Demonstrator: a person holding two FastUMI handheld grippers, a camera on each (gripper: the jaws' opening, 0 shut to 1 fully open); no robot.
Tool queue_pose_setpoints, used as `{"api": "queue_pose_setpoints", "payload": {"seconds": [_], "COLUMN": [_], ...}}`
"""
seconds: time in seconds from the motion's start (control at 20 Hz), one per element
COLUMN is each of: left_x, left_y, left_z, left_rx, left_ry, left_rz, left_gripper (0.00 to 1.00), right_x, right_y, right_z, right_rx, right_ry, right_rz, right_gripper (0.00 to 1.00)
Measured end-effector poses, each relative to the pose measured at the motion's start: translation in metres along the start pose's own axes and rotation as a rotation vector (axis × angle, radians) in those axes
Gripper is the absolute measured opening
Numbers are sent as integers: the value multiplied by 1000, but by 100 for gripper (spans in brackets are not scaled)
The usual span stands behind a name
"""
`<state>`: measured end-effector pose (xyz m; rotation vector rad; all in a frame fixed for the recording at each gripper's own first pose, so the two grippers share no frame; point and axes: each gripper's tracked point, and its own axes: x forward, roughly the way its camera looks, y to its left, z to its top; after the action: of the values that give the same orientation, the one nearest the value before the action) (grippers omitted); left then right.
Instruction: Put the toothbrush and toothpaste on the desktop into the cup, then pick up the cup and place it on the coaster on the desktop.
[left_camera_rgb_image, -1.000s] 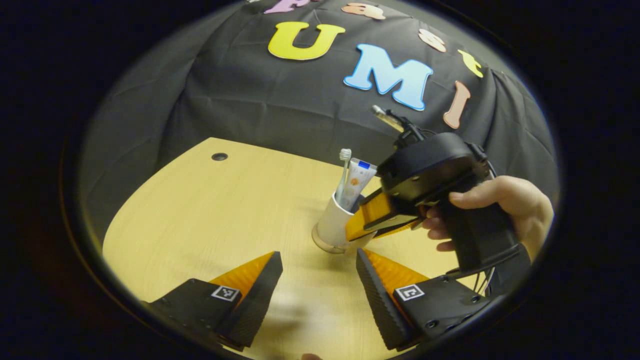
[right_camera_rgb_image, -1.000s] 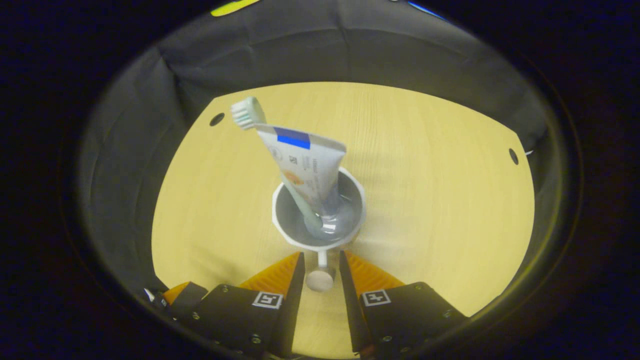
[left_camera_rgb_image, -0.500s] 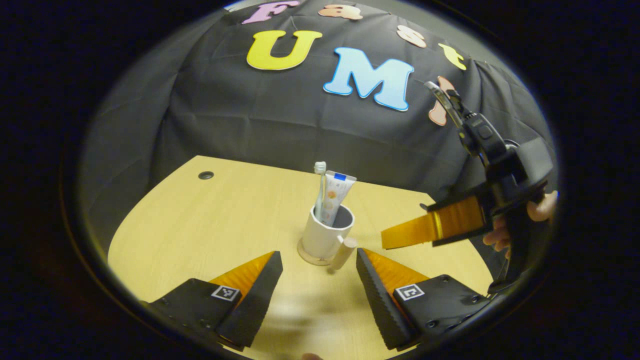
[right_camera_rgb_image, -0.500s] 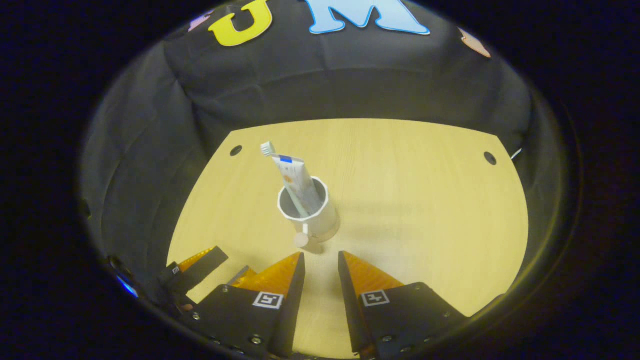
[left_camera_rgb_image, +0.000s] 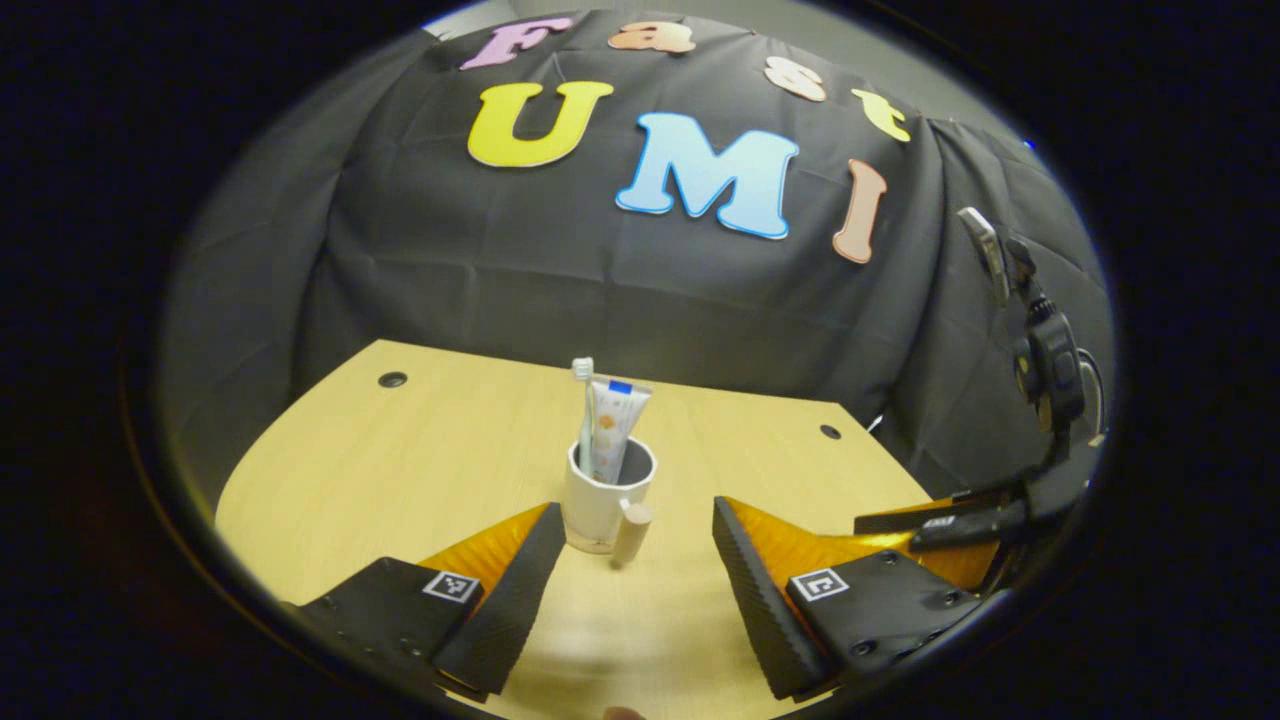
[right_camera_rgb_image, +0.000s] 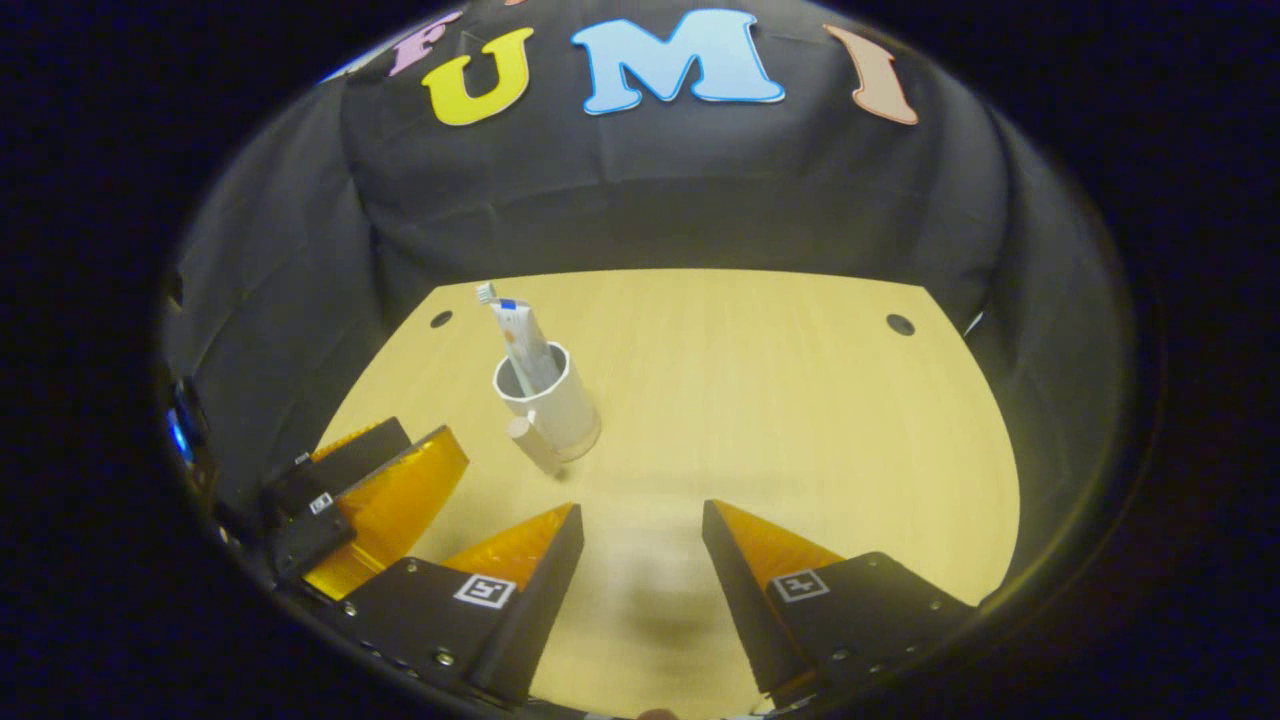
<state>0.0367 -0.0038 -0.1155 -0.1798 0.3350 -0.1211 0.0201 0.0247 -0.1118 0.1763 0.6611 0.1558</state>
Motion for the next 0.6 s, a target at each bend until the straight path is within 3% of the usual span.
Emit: {"api": "queue_pose_setpoints", "payload": {"seconds": [0.1, 0.15, 0.25, 0.3, 0.6], "left_x": [-3, -5, -10, -14, -45], "left_y": [-15, -21, -34, -40, -59], "left_z": [8, 12, 23, 28, 50], "left_rx": [15, 26, 36, 35, 8], "left_ry": [-27, -48, -94, -120, -269], "left_rz": [-5, 1, 7, 9, 52], "left_gripper": [94, 97, 94, 100, 97], "right_x": [-13, -19, -34, -42, -87], "right_y": [-10, -17, -30, -37, -48], "right_z": [6, 11, 24, 30, 58], "right_rx": [-21, -38, -84, -113, -288], "right_ry": [-89, -137, -250, -314, -597], "right_rz": [-14, -26, -59, -75, -94], "right_gripper": [85, 85, 84, 84, 84]}}
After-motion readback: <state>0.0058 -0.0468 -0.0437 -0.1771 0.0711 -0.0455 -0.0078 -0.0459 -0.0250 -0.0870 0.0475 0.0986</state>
